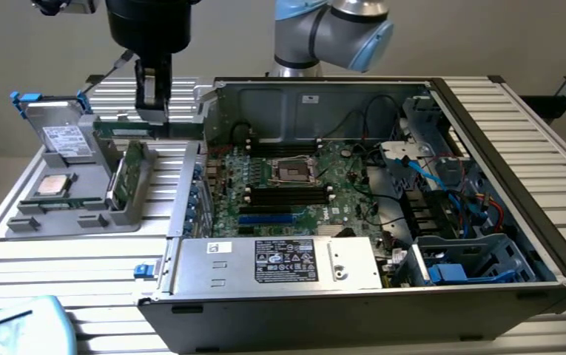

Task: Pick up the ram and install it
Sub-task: 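Pick up the ram and move it above insertion slot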

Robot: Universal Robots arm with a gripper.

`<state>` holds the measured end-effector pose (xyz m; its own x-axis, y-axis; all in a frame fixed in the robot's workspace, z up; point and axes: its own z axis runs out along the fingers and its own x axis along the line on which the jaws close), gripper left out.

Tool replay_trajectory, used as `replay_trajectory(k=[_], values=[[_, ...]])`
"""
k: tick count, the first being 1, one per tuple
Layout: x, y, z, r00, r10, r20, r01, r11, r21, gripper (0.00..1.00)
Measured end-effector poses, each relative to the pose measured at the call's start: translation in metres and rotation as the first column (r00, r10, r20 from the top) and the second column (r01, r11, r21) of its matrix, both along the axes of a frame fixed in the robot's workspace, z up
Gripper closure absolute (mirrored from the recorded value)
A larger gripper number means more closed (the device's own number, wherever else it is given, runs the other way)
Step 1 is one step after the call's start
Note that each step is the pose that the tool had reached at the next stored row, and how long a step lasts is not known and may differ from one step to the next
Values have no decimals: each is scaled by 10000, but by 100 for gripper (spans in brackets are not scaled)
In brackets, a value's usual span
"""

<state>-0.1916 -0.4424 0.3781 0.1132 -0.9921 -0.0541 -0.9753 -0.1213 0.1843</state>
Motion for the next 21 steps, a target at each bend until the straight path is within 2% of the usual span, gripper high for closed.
replay_trajectory(k=[9, 13, 15, 21], values=[[394, -5, 46, 10000, 0, 1, 0, 10000, 88, 86], [524, -5, 47, 10000, 0, 36, -1, 9999, 160, 86], [590, -5, 48, 10000, -1, 94, -1, 9998, 184, 86], [787, -5, 48, 9993, -2, 386, -7, 9997, 224, 86]])
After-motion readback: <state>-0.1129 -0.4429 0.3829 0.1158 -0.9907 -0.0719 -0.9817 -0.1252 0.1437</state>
